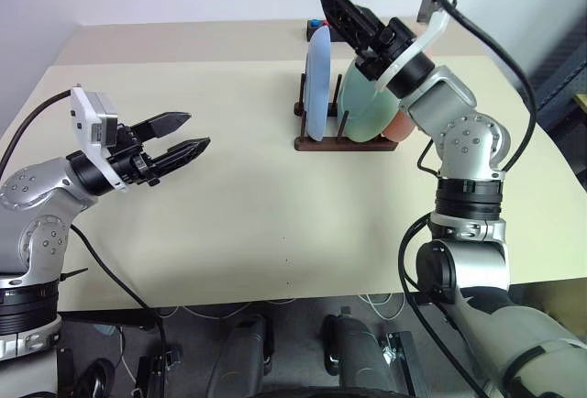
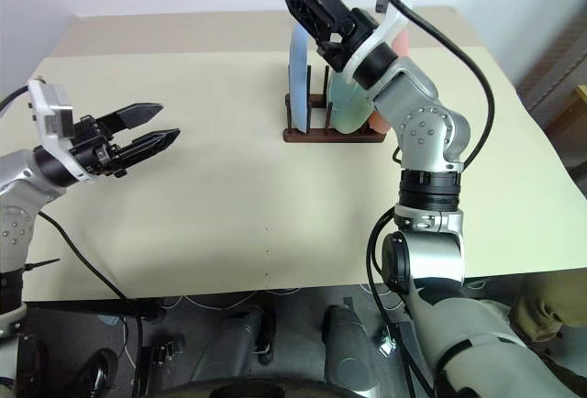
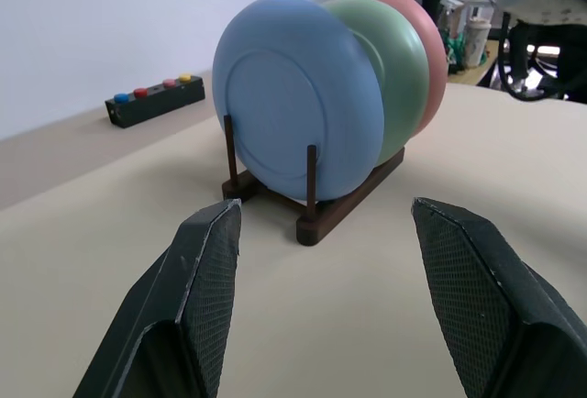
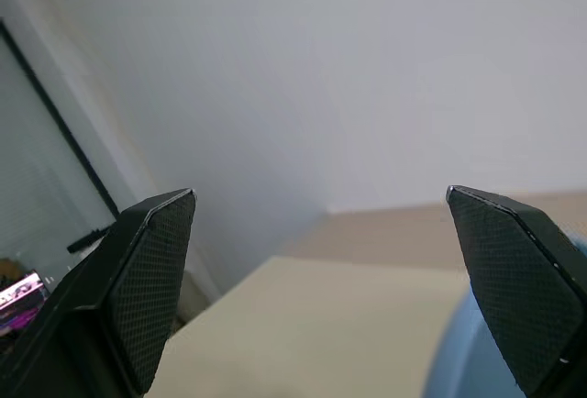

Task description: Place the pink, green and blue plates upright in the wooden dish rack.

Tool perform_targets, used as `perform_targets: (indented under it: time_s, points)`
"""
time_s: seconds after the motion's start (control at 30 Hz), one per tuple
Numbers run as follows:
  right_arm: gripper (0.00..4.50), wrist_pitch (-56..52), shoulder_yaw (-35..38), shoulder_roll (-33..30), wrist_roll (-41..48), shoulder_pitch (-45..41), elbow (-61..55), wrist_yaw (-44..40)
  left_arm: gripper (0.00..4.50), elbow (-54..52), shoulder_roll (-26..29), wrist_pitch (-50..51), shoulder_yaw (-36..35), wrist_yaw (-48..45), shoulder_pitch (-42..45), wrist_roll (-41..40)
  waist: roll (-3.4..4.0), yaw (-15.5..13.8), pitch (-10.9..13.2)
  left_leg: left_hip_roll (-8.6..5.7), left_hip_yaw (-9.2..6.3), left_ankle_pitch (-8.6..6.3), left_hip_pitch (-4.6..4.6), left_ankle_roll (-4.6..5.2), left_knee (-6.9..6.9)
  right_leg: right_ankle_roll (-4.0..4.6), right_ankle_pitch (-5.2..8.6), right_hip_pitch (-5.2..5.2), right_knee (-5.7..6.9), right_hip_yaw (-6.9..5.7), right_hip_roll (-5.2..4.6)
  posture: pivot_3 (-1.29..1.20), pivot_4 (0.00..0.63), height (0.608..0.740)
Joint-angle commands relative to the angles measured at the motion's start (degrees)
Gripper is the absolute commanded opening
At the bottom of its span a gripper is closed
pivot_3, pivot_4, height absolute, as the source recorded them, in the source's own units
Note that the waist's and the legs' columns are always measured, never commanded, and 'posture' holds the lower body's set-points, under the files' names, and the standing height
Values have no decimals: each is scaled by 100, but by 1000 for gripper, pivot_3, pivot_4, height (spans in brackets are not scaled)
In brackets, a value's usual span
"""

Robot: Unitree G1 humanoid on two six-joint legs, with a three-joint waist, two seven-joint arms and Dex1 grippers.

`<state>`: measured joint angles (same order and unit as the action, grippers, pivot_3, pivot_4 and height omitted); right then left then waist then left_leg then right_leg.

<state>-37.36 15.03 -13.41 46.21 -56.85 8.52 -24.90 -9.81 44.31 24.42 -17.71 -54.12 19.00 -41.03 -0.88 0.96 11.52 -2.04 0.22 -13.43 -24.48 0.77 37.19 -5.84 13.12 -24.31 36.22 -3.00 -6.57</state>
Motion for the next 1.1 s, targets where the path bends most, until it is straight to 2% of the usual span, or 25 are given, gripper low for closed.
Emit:
perform_targets:
  time_s: [0.03, 0.07, 0.17, 0.23, 0.27, 0.3, 0.4, 0.57, 0.73, 0.93, 1.1]
  points:
    - [4481, 127, 57, -408, -5, 5, -452, -429, 3048, -177, 16, -37, -107, -19, 133, -72, 0, -25, 0, 0, 0, 0, 0, 0, 0, 0, 0, 1, -1, 0, 0, 0, 150, 735]
    - [4481, 119, 13, -607, -46, 164, -530, -660, 3048, -176, 13, -35, -102, -28, 134, -77, -1, -32, 0, -1, 0, 0, -1, 0, 0, 0, 0, 1, -2, 0, 0, 0, 150, 735]
    - [3700, 82, -1, -1190, -91, 678, -729, -1280, 3048, -183, 3, -18, -80, -58, 128, -97, -6, -48, -4, -2, -4, -1, 0, 2, 1, -1, 0, 10, -9, -2, 0, 0, 150, 735]
    - [2680, 150, -79, -1745, -187, 1187, -954, -1975, 3048, -186, -2, -16, -56, -92, 121, -97, -6, -55, -4, -3, -4, -1, 0, 3, 4, -1, 0, 13, -10, -2, -1, 0, 150, 735]
    - [2323, 339, -69, -1987, -264, 1458, -1043, -2334, 3048, -172, -7, -13, -49, -106, 130, -101, -6, -48, -3, -3, -5, -1, 0, 4, 5, -1, 1, 16, -10, -3, -1, 0, 150, 735]
    - [1698, 347, 49, -2202, -178, 1674, -1071, -2619, 3048, -151, -15, -7, -23, -120, 159, -101, -6, -42, -3, -3, -4, -2, 0, 4, 5, -1, 1, 16, -10, -3, -1, 0, 150, 735]
    - [176, 580, 44, -2610, -303, 2114, -1087, -3160, 3048, -93, -39, 9, 61, -164, 259, -95, -4, -3, -2, -1, -3, -1, 2, 5, 5, -1, 0, 15, -8, -3, -1, 0, 150, 735]
    - [77, 1399, -551, -2944, -1326, 2600, -863, -3537, 3048, 52, -80, -2, 204, -242, 490, -12, -5, -16, -4, 8, 0, -1, 8, 4, 9, 0, 0, 17, -6, -2, 7, 0, 150, 735]
    - [77, 1776, -783, -2859, -1803, 2637, -653, -3446, 3048, 105, -58, -8, 226, -292, 562, 12, -4, -36, -4, 4, 1, -1, 5, 4, 14, 0, -1, 17, -7, -1, 1, 0, 150, 735]
    - [77, 2778, -1020, -2613, -2674, 2422, -47, -3000, 3048, 5, -27, 45, 173, -256, 519, 3, -5, -36, -4, 3, -1, -1, 6, 3, 15, 0, -1, 20, -9, -2, 1, 0, 150, 735]
    - [77, 4230, -1233, -2560, -3595, 2300, 350, -2599, 3048, -69, 18, 80, 119, -223, 493, -19, -5, -32, -4, 2, -1, 0, 6, 2, 15, 0, -1, 19, -8, -2, 1, 0, 150, 735]
